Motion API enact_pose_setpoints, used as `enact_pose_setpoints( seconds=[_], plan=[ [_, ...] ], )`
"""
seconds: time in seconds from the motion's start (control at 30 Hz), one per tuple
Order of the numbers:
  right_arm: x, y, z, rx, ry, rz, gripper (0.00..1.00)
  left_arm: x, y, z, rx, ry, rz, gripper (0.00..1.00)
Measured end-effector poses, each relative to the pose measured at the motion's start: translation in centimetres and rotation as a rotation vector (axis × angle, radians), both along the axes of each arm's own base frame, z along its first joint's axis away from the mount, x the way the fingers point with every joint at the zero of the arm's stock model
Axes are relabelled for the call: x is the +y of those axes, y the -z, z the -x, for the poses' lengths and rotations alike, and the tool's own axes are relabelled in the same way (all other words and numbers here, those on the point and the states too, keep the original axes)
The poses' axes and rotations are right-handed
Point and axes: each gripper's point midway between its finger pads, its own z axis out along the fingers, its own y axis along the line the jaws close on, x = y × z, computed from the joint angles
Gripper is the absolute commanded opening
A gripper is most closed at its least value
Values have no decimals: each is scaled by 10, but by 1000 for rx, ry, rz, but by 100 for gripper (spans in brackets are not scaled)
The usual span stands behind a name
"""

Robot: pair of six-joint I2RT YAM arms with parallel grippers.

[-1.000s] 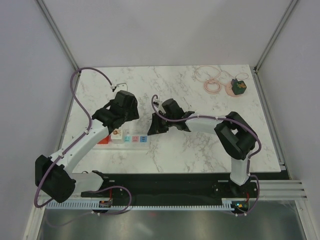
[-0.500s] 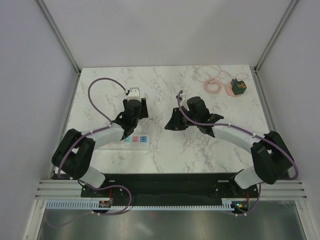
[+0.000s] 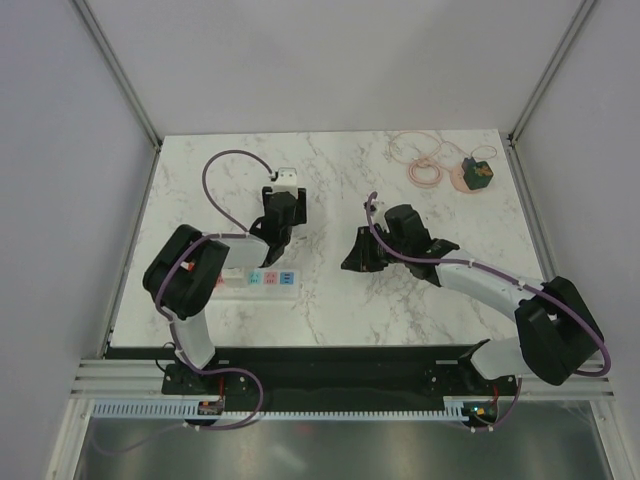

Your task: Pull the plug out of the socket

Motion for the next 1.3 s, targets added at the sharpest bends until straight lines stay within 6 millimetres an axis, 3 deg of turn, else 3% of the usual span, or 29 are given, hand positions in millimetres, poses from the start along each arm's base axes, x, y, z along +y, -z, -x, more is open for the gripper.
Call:
enact_pose_setpoints(
  seconds=[0.8, 1.07, 1.13, 1.23, 1.27, 1.3],
  plan=[
    [-3, 4, 1, 8, 4, 5, 27, -2, -4, -26, 42, -30, -9, 8],
    [-3, 4, 1, 8, 4, 5, 27, 2, 14, -26, 135, -58, -17, 10],
    [-3, 4, 1, 8, 4, 5, 27, 5, 16, -26, 151, -65, -15, 13],
    [-3, 4, 1, 8, 3, 6, 27, 7, 17, -27, 165, -71, -2, 42],
    [-3, 4, 1, 8, 4, 5, 27, 7, 17, -27, 168, -72, 2, 57],
    [-3, 4, 1, 8, 4, 5, 27, 8, 17, -28, 172, -75, 8, 64]
  ],
)
